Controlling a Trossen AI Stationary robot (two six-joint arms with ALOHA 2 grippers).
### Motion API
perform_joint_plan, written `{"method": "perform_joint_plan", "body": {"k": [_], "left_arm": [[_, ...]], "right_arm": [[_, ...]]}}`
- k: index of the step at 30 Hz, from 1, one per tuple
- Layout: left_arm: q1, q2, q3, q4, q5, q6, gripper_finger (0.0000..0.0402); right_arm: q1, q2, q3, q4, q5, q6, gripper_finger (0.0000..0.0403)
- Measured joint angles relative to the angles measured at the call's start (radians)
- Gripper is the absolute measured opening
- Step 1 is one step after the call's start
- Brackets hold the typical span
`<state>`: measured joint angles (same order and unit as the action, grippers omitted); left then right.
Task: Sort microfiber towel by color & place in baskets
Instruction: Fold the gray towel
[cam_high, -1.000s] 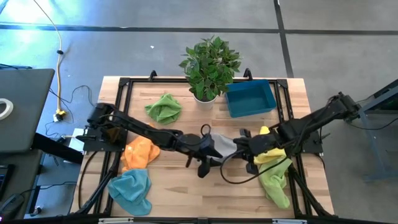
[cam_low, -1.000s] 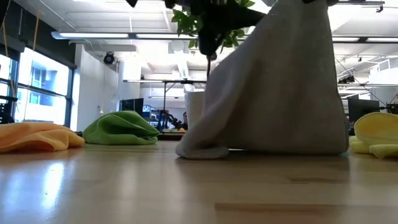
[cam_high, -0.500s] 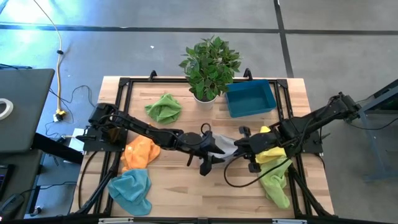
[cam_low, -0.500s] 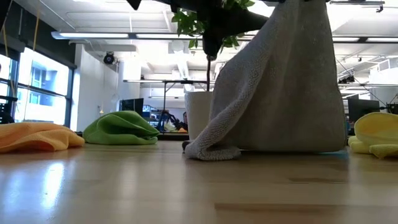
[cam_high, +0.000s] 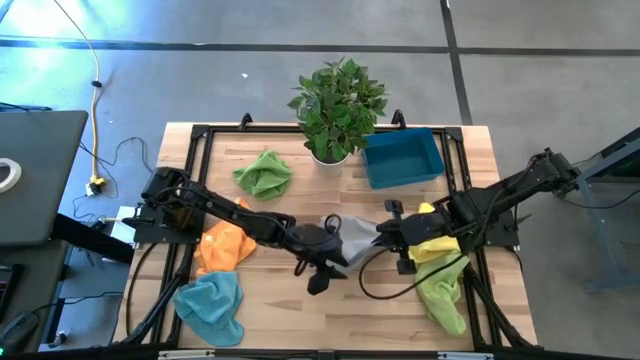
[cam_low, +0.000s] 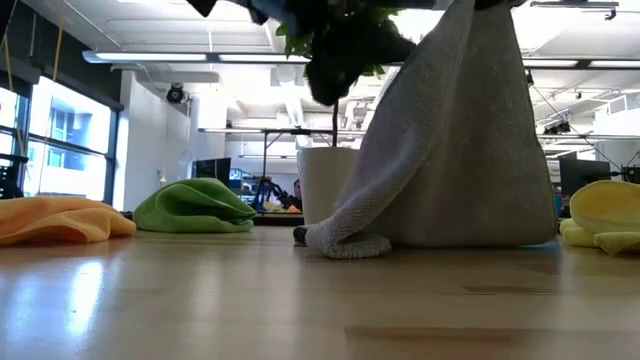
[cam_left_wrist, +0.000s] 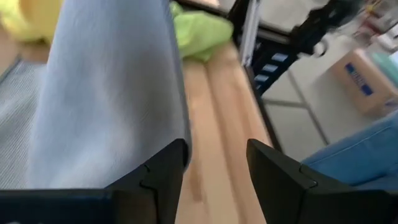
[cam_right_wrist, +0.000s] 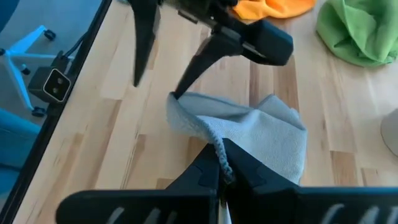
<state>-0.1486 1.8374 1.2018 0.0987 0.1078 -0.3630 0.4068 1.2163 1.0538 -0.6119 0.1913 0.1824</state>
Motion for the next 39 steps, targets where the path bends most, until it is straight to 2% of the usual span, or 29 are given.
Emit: {"method": "perform_joint_plan", "body": {"k": [4, 14, 24, 34, 39], "left_arm": [[-0.003, 0.000, 0.000, -0.072, -0.047, 0.000, 0.0165], [-0.004, 0.000, 0.000, -0.221, -0.036, 0.001, 0.0165], [-0.032, -0.001, 0.000, -0.285, -0.039, 0.027, 0.0165], [-0.059, -0.001, 0.000, -0.392, -0.249, -0.002, 0.0163], [-0.066, -0.001, 0.000, -0.395, -0.324, -0.003, 0.0140]], "right_arm": [[0.000, 0.000, 0.000, 0.022, 0.000, 0.000, 0.0000], [0.000, 0.000, 0.000, 0.057, 0.002, 0.000, 0.0000], [0.000, 0.000, 0.000, 0.111, 0.068, 0.000, 0.0000], [0.000, 0.000, 0.000, 0.130, 0.098, 0.042, 0.0000], [0.000, 0.000, 0.000, 0.130, 0.098, 0.048, 0.0000]]}}
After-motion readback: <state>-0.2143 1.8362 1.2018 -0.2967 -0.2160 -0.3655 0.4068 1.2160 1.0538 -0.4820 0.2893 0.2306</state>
